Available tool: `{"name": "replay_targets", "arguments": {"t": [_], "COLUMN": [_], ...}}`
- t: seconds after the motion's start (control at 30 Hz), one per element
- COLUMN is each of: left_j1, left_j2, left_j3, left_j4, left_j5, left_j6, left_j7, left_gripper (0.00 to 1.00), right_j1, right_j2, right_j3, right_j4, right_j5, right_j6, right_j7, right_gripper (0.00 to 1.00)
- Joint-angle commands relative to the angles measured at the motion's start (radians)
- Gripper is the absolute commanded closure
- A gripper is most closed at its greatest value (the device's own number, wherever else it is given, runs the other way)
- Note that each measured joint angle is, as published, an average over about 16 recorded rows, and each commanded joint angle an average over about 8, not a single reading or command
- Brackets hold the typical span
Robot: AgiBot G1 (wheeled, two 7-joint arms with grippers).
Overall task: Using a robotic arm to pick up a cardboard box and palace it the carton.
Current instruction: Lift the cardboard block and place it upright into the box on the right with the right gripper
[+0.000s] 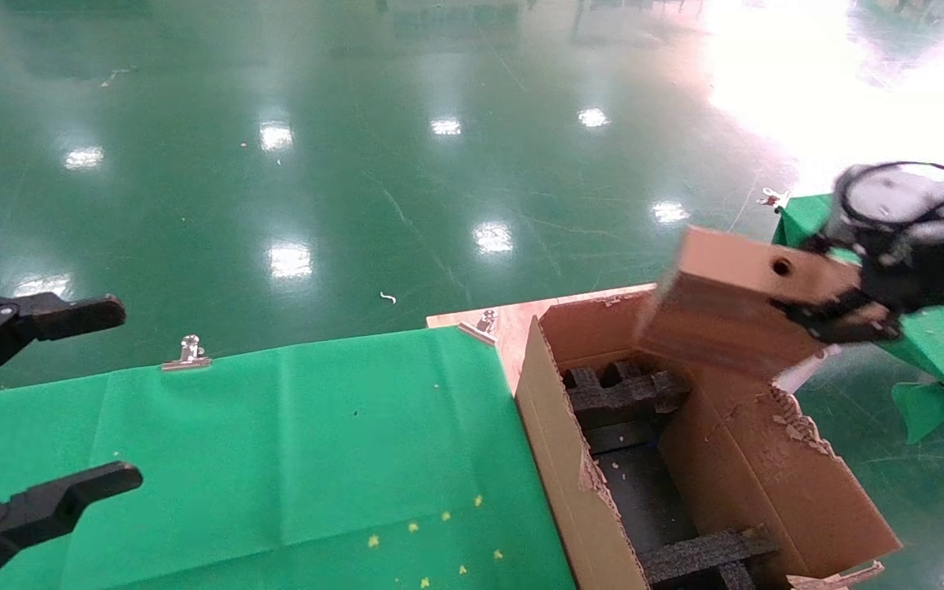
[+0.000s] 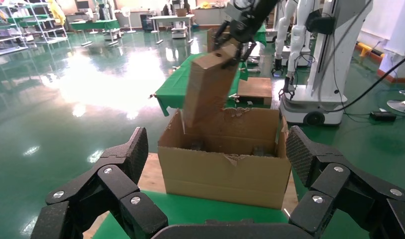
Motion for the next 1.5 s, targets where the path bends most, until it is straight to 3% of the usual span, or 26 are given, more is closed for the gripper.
{"name": "replay_targets", "arguments": {"t": [0.03,0.3,0.57,0.67,0.97,1.17,1.33,1.5], "left_j1": [0.0,0.0,0.0,0.0,0.0,0.0,0.0,0.0], "left_j2": [0.0,0.0,0.0,0.0,0.0,0.0,0.0,0.0], "left_j3": [0.0,0.0,0.0,0.0,0.0,0.0,0.0,0.0], "left_j4": [0.0,0.0,0.0,0.0,0.0,0.0,0.0,0.001], "left_j5": [0.0,0.0,0.0,0.0,0.0,0.0,0.0,0.0], "left_j6": [0.0,0.0,0.0,0.0,0.0,0.0,0.0,-0.001], "left_j7": [0.0,0.0,0.0,0.0,0.0,0.0,0.0,0.0], "left_gripper": [0.0,0.0,0.0,0.0,0.0,0.0,0.0,0.0], "right_j1": [-0.006,-0.02,-0.035,-0.061,-0.165,-0.217,-0.255,-0.272], "right_j2": [0.041,0.107,0.095,0.097,0.103,0.106,0.109,0.108], "right_j3": [-0.018,-0.054,-0.06,-0.074,-0.13,-0.16,-0.179,-0.188], "right_j4": [0.019,0.032,0.017,0.017,0.043,0.048,0.051,0.055], "right_j5": [0.004,0.021,0.025,0.022,-0.039,-0.079,-0.09,-0.097], "right_j6": [0.003,0.015,0.039,0.081,0.216,0.273,0.317,0.342], "right_j7": [0.023,0.089,0.116,0.208,0.655,0.881,0.993,1.029], "right_gripper": [1.0,1.0,1.0,1.0,1.0,1.0,1.0,1.0]}}
